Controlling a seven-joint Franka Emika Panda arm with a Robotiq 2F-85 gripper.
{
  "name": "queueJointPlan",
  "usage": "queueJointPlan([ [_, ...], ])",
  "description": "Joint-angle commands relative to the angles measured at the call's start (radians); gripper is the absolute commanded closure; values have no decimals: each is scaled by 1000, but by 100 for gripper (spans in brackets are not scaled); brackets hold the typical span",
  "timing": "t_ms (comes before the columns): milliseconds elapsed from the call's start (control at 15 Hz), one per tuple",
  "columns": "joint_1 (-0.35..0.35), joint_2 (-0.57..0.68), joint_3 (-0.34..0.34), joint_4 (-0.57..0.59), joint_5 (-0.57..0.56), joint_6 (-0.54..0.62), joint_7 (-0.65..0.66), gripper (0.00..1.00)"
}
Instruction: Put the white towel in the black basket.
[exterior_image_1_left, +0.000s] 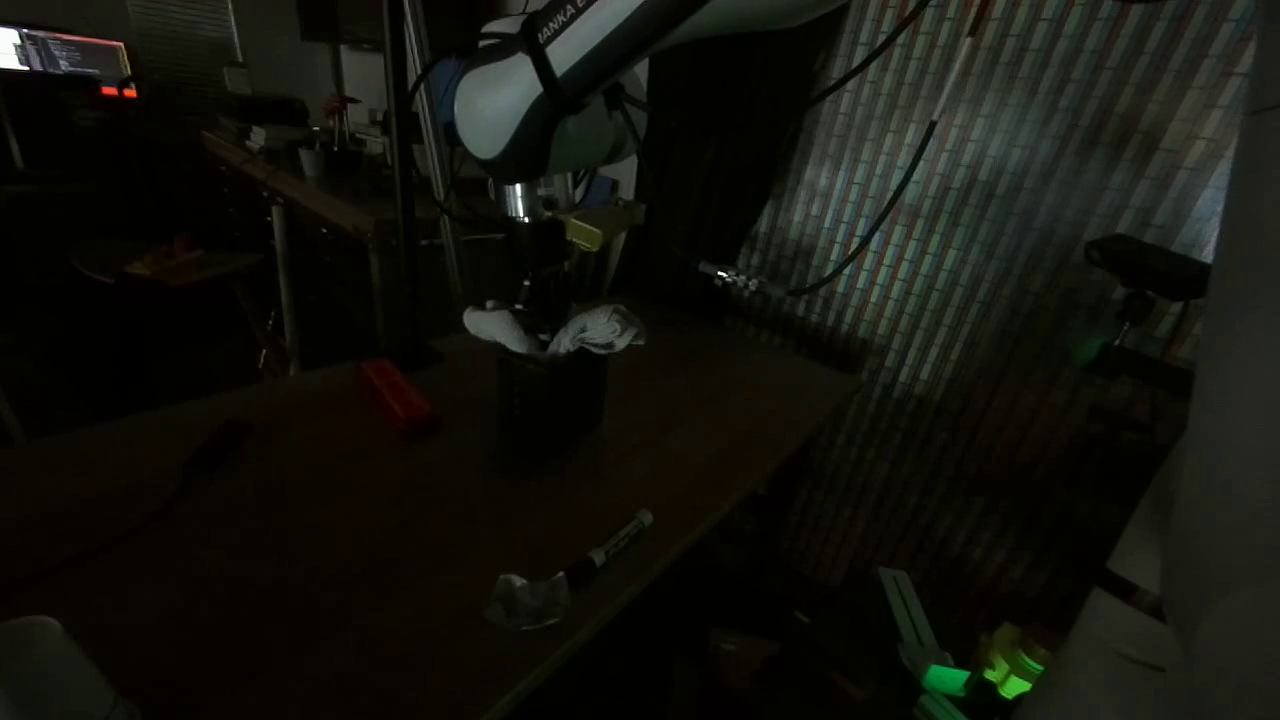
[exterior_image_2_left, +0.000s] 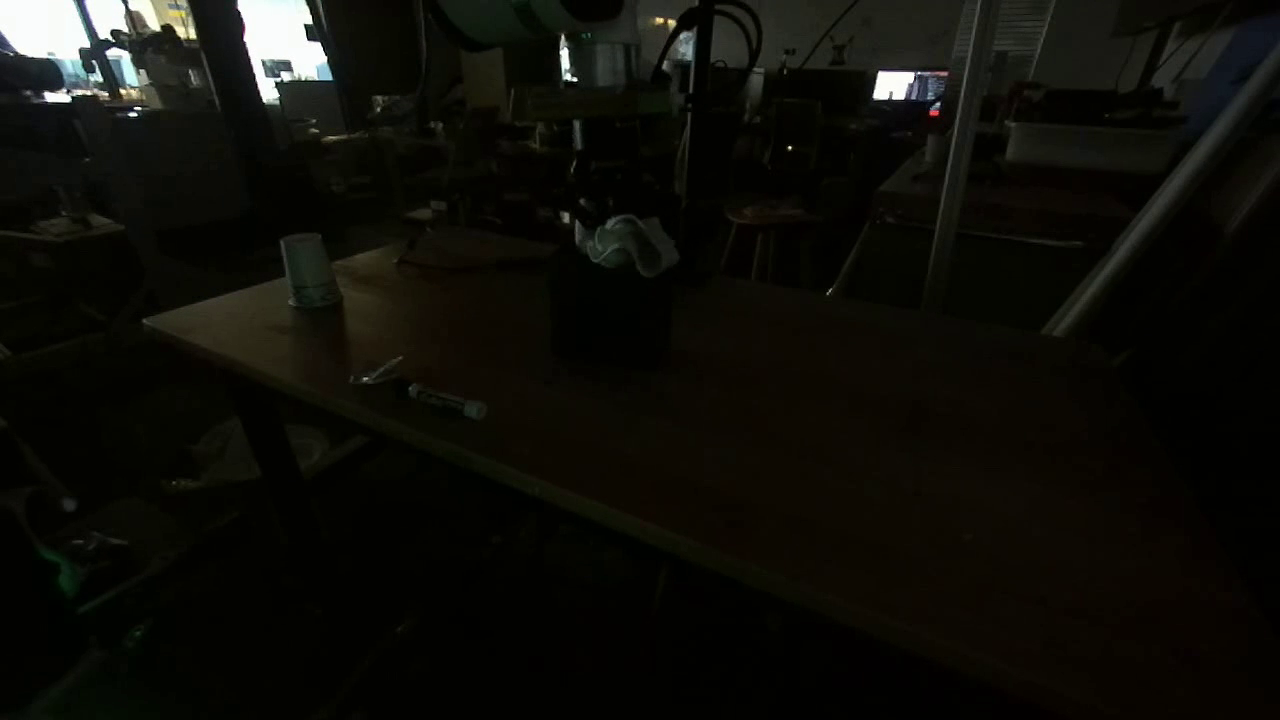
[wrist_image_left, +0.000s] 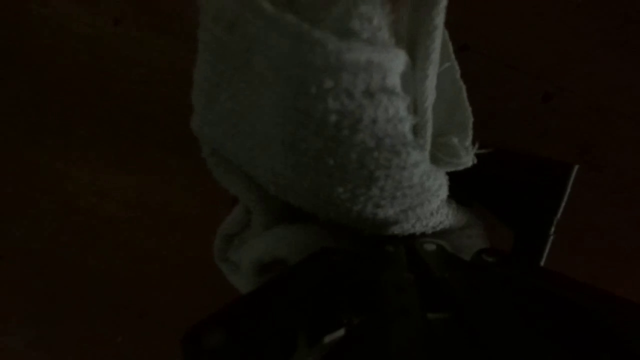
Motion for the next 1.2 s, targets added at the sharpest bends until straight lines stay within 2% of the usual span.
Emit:
queueJointPlan([
  [0, -3, 31, 16, 7, 49, -11, -8, 100],
  [800, -18, 82, 44, 2, 197, -15, -68, 100],
  [1133, -21, 49, 45, -19, 230, -18, -84, 100],
])
